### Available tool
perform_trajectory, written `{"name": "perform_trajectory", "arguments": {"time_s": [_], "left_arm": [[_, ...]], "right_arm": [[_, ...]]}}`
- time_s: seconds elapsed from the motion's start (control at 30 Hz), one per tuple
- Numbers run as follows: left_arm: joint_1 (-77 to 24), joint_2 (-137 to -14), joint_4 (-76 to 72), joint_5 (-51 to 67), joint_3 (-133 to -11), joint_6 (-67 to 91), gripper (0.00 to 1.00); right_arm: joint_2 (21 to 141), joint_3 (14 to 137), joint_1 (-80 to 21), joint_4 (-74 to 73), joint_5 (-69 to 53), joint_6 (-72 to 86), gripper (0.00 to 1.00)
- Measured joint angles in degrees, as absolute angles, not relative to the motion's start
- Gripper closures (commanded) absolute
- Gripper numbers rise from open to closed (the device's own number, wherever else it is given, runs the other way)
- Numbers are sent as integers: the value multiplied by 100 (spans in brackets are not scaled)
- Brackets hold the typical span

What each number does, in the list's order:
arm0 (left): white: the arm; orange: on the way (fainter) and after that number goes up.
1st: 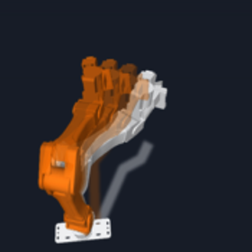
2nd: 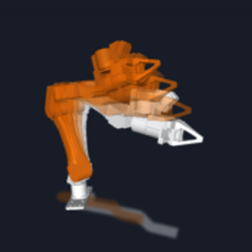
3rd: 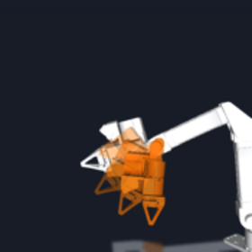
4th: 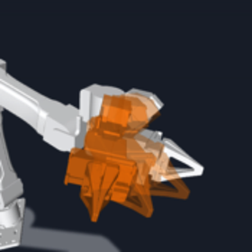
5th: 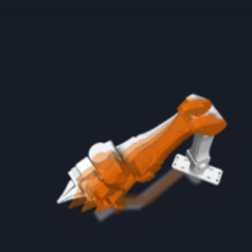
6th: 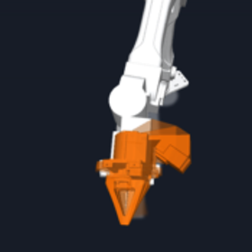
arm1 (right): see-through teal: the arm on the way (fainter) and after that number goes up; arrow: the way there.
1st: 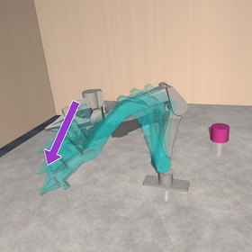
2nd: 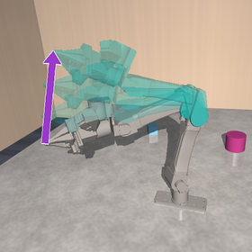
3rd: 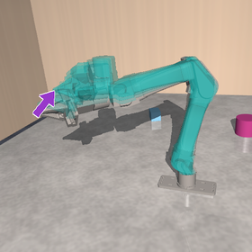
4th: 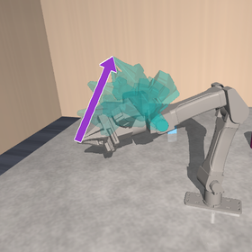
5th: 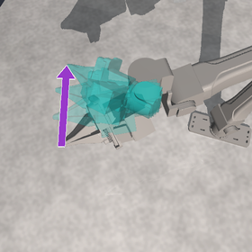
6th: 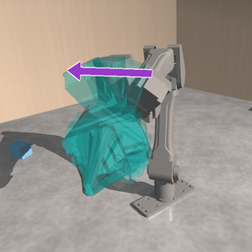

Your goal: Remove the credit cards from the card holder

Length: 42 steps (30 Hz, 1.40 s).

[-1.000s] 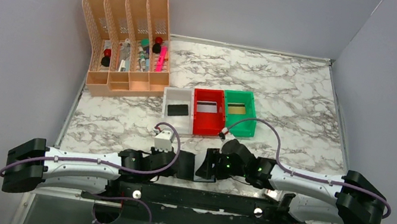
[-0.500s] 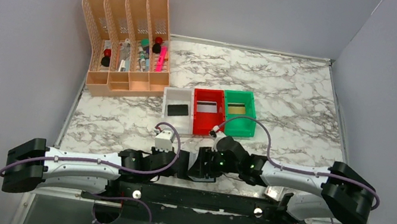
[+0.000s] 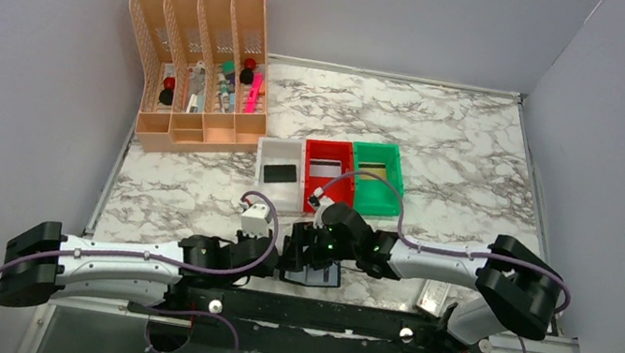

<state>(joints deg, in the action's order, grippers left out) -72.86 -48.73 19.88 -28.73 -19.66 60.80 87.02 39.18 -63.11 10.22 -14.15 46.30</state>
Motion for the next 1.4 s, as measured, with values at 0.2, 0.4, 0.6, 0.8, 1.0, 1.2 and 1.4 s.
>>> {"name": "perform_trajectory", "arguments": {"time_s": [0.2,0.4,0.6,0.8,1.0,1.2,1.4], "left_arm": [[-7286,-4746,2189,-2875,-1984,6086,75],[-7286,-4560,2510,-2895,-2117,6123,70],[-7277,-4407,2676,-2936,-2281,6095,63],[-7275,-4390,2779,-3052,-2591,5896,60],[-7275,-4414,2480,-3059,-2805,5627,64],[-7275,-4635,1669,-2858,-2569,5452,70],[-7210,-5186,908,-2515,-2456,5328,74]], "right_arm": [[8921,3922,-6316,1059,-1365,4696,36],[9198,3922,-6316,1243,-1363,4810,38],[9288,3780,-6316,1573,-1380,4910,28],[9194,3420,-6318,2187,-1426,4978,33],[8973,2891,-6316,2526,-1267,5323,59],[8853,2624,-6324,2558,-1120,5553,69],[8689,2611,-6331,2390,-967,5570,70]]}}
